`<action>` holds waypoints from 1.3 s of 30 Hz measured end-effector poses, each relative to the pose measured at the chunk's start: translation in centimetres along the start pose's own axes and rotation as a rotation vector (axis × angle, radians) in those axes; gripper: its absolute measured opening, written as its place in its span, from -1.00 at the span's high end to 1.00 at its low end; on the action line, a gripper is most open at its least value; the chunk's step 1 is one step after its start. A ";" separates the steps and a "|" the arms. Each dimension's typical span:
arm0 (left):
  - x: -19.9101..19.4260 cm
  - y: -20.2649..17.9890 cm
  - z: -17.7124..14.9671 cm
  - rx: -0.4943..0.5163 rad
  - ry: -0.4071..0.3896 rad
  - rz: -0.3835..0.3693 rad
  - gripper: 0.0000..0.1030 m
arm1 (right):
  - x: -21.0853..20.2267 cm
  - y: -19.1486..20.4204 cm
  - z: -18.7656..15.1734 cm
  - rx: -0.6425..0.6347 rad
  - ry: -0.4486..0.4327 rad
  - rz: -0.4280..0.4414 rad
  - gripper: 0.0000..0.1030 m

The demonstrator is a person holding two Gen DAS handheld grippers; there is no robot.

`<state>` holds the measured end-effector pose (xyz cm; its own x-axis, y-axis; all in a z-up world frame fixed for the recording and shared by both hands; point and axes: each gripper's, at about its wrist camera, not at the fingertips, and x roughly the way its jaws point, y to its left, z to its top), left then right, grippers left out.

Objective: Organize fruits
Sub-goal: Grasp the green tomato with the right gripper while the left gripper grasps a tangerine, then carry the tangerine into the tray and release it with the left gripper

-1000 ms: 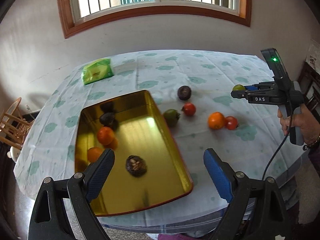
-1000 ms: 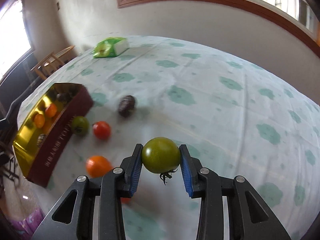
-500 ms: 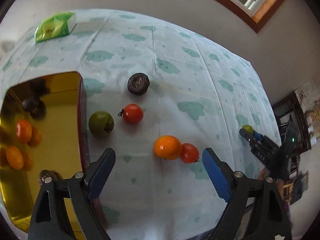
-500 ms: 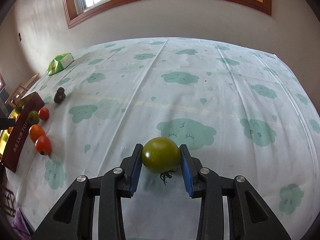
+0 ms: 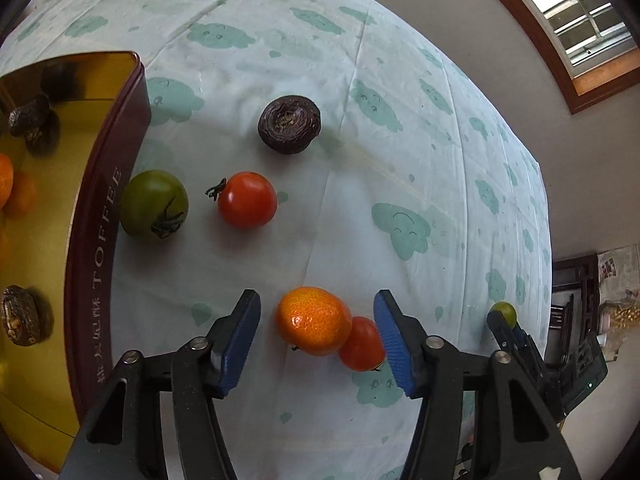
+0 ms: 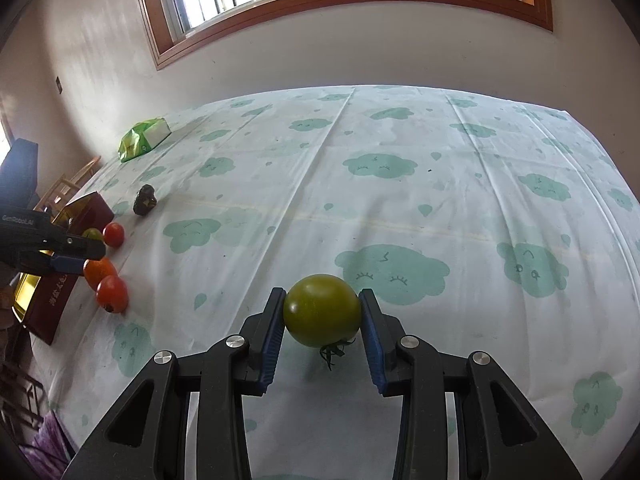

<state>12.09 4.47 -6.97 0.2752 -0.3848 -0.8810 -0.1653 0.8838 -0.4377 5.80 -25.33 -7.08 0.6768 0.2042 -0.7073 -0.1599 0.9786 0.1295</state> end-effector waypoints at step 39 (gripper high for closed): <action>-8.0 -0.2 -6.9 0.245 -0.285 0.160 0.33 | 1.1 -0.5 0.1 0.016 0.045 -0.063 0.27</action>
<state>3.39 5.57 -1.12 0.5218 -0.1780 -0.8343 -0.0063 0.9772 -0.2124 6.64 -25.63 -7.86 0.6523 0.1410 -0.7447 -0.1063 0.9899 0.0943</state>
